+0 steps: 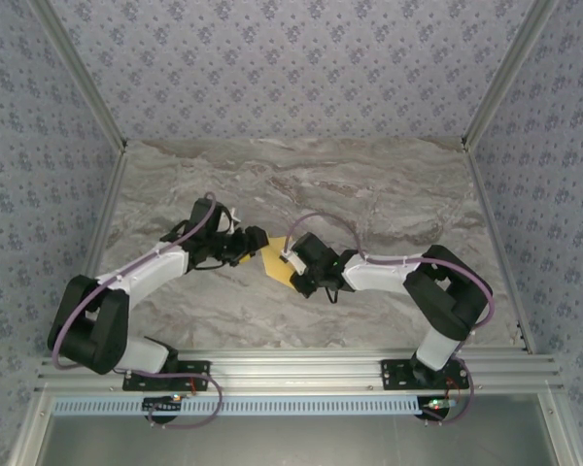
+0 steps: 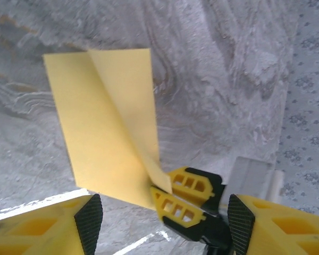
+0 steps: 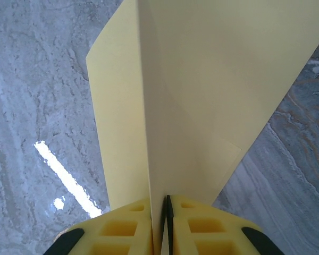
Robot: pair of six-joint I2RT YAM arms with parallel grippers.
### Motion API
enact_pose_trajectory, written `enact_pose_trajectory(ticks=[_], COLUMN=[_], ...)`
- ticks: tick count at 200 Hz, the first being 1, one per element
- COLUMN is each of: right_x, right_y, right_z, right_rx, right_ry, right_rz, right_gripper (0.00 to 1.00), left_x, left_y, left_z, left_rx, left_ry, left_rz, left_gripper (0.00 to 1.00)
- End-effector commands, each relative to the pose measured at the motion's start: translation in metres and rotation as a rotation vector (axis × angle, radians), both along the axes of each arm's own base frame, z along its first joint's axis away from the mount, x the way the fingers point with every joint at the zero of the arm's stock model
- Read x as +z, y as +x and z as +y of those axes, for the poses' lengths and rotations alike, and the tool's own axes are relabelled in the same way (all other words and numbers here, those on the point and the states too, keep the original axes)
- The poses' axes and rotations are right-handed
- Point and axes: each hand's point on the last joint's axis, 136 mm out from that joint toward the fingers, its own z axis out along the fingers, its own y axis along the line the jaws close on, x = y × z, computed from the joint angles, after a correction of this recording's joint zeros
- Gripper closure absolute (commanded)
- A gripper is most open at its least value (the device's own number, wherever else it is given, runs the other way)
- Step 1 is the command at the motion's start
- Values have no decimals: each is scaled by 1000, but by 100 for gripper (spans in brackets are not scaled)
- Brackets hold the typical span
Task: Fold a paper plane with a square sheet of paper (fold left side to right side)
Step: Fourth fold the wing at the center of the table.
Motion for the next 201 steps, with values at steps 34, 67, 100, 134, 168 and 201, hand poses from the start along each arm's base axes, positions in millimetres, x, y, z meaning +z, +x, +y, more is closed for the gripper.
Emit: enact_pose_trajectory(ticks=[34,67,100,134,168,201], right_x=[-6,-8,-9,-9,-10,-9], right_y=[-7,-7,-6,-5,-5,-5], right_z=[0,-3,-6,-6,-8,-9], right_rx=[-2,-12,-22,-23,-27,-31], right_ry=[4,-2,-1,2,-1,0], right_rz=[37,40,47,48,52,52], right_gripper=[86,86,86,86,86,87], left_x=[-13,-25,-33,-38,-28,-14], left_y=[-6,-3,-2,-3,0,1], left_z=[-27,-48,-54,-50,-45,-23], left_rx=[-66,-109,-116,-111,-95,-43], left_ry=[-44,-42,-32,-2,-6,32], left_rz=[22,46,61,64,33,-6], left_gripper=[41,51,61,62,62,48])
